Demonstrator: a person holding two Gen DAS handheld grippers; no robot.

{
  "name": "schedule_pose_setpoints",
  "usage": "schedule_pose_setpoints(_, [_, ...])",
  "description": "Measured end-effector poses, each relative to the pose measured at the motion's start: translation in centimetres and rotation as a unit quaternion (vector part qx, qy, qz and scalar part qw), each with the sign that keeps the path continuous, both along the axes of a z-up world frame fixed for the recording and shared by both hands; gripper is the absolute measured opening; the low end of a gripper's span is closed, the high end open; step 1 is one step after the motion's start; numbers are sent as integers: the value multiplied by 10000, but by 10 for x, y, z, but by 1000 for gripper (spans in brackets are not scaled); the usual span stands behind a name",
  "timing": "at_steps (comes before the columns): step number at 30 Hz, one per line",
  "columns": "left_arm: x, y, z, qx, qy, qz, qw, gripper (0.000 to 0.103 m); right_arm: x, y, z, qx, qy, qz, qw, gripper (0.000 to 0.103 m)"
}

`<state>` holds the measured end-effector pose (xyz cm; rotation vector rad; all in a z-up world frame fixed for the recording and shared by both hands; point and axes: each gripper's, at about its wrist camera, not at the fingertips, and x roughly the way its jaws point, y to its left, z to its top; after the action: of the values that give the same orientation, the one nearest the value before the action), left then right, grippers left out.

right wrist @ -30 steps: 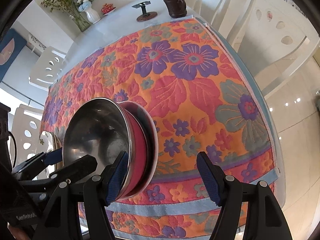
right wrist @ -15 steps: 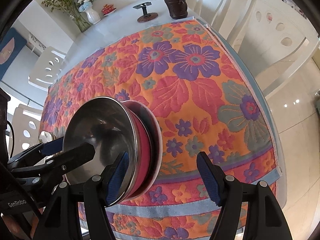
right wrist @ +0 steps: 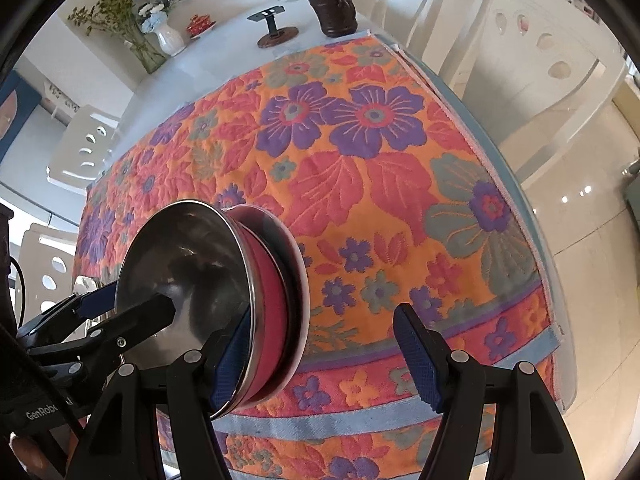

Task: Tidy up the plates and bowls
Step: 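Carry the dish stack toward the white square leaf-print plate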

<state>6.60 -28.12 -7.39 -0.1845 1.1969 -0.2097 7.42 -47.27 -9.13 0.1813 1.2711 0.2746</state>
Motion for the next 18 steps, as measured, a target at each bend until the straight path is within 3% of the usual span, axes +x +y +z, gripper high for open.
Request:
schedule_pose_setpoints(4, [-1, -2, 0, -71, 18, 182, 9998, 73, 0, 0, 1, -9, -25, -57, 10000, 68])
schedule_pose_setpoints(9, [0, -7, 2, 153, -63, 80, 9998, 73, -1, 0, 2, -60, -56, -89, 9999, 68])
schedule_pose_setpoints(18, [-2, -6, -6, 207, 51, 79, 9997, 73, -4, -4, -3, 80, 10, -180, 9998, 68])
